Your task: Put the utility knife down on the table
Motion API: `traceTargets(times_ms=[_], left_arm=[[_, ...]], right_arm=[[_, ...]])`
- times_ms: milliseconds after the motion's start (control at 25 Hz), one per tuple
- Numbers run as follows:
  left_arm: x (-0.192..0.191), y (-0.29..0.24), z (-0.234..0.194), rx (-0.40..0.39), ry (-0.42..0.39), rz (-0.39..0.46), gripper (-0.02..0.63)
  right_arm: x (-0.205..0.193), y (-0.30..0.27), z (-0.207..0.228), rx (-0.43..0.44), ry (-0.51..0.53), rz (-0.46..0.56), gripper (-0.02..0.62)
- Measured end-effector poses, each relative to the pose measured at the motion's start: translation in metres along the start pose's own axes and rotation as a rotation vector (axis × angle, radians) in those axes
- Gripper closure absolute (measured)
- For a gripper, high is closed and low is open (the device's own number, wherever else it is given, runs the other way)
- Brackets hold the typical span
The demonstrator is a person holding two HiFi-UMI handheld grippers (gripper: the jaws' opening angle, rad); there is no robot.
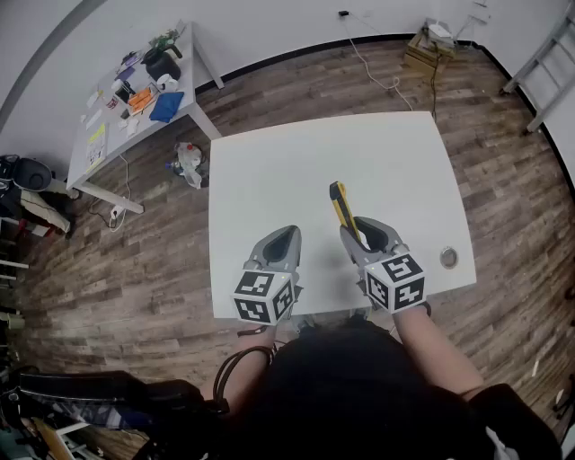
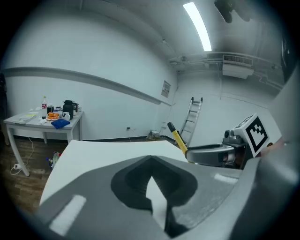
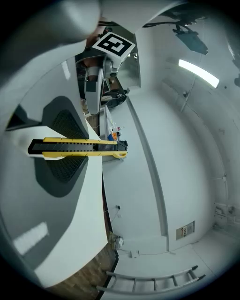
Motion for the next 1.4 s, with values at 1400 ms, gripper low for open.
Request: traceTargets(times_ms=[1400], left_arm=[[-0.038, 0.051, -0.056, 0.17, 0.142, 0.012, 0.606]], right_arm=[[-0.11, -0.121, -0.054, 0.391, 0.551, -0.575, 0.456]])
Point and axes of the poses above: the fingertips, and each gripper's own axes: y backward along the fingers, z to its right, x out of its top, the point moved 7 cm from there along y, backward along the fingers, and after that the axes turned 4 degrees about x, right-handed, at the moved point
